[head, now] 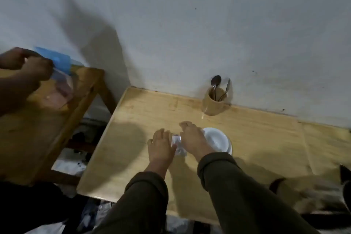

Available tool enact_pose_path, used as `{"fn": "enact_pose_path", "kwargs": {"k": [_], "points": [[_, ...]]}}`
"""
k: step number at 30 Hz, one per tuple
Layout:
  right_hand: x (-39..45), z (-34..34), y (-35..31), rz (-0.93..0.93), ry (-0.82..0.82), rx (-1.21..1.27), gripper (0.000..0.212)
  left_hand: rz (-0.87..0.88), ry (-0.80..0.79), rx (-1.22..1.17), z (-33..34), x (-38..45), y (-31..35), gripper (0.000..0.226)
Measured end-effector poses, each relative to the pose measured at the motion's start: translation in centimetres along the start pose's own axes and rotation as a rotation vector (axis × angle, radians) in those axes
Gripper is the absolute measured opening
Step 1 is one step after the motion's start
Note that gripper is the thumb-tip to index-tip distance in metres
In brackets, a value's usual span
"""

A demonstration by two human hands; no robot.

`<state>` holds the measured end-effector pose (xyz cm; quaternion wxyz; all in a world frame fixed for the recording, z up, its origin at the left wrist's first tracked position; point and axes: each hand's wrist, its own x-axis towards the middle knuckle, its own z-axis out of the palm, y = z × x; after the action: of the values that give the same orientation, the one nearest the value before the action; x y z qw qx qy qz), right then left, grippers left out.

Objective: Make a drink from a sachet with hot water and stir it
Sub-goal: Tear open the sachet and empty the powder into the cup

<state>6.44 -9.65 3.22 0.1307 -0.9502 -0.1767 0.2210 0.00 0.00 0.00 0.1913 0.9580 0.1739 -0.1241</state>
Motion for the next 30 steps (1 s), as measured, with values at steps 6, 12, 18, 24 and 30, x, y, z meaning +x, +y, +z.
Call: {"fn": "enact_pose_path", "kwargs": {"k": [6,12,18,24,30], "points": [[2.7,2.7,-0.3,0.08,-0.107,-0.071,0.042,0.012,0.013,-0.006,2.0,1.8,-1.8,0.04],[3.8,3.5,-0.8,0.132,-0.059,-0.169,0.033,0.067,0.03,-0.071,2.7,2.9,-2.8,0.042],[4.1,1.8,-1.2,0.193,-0.038,0.029,0.026,0.041,-0.076,-0.289,1.9,4.0,-3.2,0.037],[3.5,-1.9,-2.2,0.255,0.281,0.31,0.017,0.099,-0.056,-0.454,-1.3,4.7,-2.1,0.01],[2.4,-7.5,-2.2,0.205,0.241,0.549,0.036,0.267,0.044,-0.588,-6.1,5.1,0.1,0.019]]}}
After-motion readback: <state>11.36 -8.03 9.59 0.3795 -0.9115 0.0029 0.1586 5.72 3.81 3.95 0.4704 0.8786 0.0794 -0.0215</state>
